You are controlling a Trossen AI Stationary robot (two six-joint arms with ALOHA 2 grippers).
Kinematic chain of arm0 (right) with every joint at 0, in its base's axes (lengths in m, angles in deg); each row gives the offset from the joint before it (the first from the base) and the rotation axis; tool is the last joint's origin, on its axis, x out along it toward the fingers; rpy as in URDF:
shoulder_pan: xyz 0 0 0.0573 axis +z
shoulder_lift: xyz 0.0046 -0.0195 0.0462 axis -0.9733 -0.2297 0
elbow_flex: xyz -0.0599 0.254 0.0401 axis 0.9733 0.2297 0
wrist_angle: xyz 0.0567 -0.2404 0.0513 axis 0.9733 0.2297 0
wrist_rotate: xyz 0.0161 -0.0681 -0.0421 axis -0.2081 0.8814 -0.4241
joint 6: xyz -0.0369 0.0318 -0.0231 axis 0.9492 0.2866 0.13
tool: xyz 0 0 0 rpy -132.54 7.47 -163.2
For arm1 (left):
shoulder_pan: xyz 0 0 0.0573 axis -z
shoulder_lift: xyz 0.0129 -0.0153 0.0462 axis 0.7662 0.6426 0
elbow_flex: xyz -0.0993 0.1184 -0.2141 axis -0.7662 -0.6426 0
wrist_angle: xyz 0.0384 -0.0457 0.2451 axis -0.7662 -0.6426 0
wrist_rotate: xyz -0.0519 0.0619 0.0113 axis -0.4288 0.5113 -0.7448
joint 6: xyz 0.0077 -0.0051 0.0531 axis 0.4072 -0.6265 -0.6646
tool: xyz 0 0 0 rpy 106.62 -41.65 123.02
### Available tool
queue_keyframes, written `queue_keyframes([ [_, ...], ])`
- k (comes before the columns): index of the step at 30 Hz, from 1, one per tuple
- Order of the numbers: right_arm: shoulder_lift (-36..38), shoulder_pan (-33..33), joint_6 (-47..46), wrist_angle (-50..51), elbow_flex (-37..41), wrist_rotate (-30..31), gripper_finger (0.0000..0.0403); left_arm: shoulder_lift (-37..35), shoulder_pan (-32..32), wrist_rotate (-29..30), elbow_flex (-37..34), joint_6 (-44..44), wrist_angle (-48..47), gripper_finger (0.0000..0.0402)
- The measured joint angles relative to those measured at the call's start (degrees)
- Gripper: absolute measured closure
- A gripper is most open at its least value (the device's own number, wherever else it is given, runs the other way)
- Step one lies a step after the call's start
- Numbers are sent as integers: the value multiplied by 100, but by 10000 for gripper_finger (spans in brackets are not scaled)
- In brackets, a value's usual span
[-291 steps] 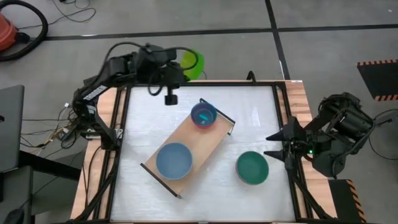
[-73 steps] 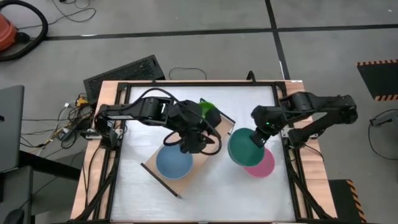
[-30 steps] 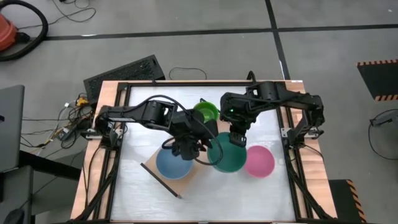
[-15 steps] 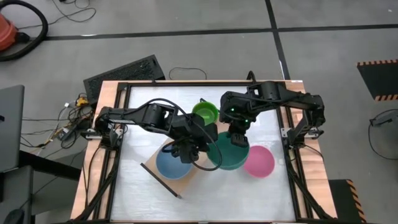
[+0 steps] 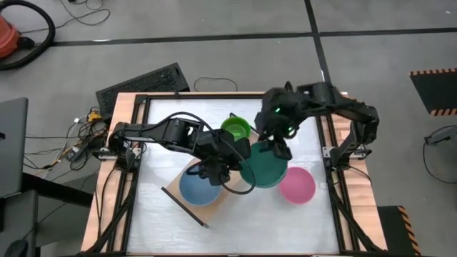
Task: Place and stack bowls onto a shelf
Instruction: Stack the green bowl onto the blue bowl on the shelf
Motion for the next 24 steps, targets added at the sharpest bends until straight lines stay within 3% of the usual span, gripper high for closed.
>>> queue_keyframes([
  [8,301,-310,52,-392,-872,-72,202,0,-4,548,-2,266,-120,401],
  [12,682,-321,-125,-590,-792,-24,204,0,27,1067,60,746,-564,401],
  [16,1034,-319,-317,-531,-795,41,205,-126,165,1287,278,1549,-1349,401],
  [24,1428,-302,-311,-507,-792,372,205,-840,1003,2054,262,3840,-1980,401],
])
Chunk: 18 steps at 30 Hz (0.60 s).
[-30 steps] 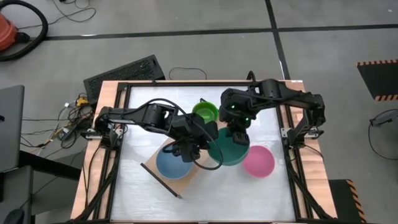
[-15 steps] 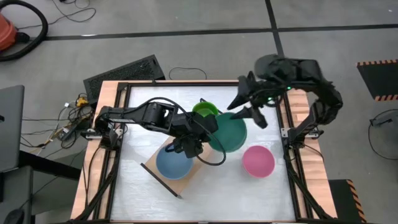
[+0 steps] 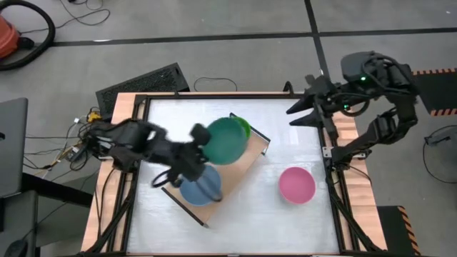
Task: Place and stack bowls onto a shelf
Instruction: Stack the green bowl onto the blue bowl on the shelf
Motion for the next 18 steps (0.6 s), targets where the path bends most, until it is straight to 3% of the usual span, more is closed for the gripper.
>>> queue_keyframes([
  [4,80,-8,190,9,0,266,205,-133,472,86,0,1404,-471,401],
  [9,95,-61,192,26,2,295,205,-109,1017,134,-54,2348,-418,401],
  [18,52,-89,190,162,2,292,205,-102,1528,-106,-598,3079,-431,401],
])
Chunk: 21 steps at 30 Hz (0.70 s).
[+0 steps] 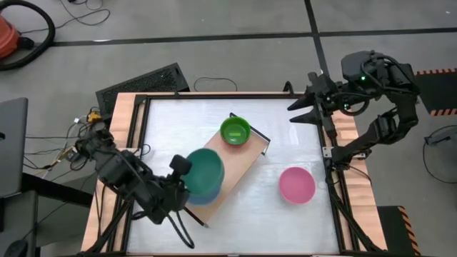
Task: Place and stack bowls onto a shelf
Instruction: Stack the green bowl onto the blue bowl on the shelf
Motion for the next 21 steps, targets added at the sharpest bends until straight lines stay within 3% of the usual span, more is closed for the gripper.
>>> queue_keyframes([
  [12,4,2,-135,82,0,-37,205,-20,-4,-590,-684,150,7,401],
  [21,4,2,-246,318,0,-42,205,-20,-73,-622,-913,-173,7,402],
])
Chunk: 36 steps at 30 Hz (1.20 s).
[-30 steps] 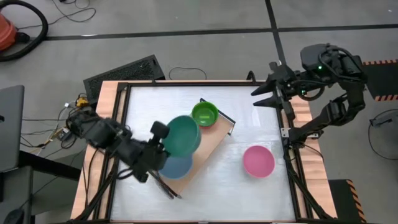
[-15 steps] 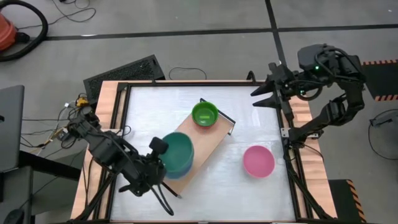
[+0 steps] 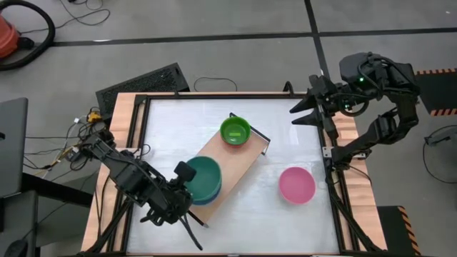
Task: Place and stack bowls onto a shelf
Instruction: Stack the green bowl onto the blue bowl on the shelf
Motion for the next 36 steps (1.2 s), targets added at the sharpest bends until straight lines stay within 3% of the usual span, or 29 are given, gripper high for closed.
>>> queue_keyframes([
  [11,0,0,-12,2,0,-2,205,0,-197,-451,0,-448,-1,401],
  [36,0,0,-101,111,0,-1,205,7,-312,-514,0,-673,-4,401],
])
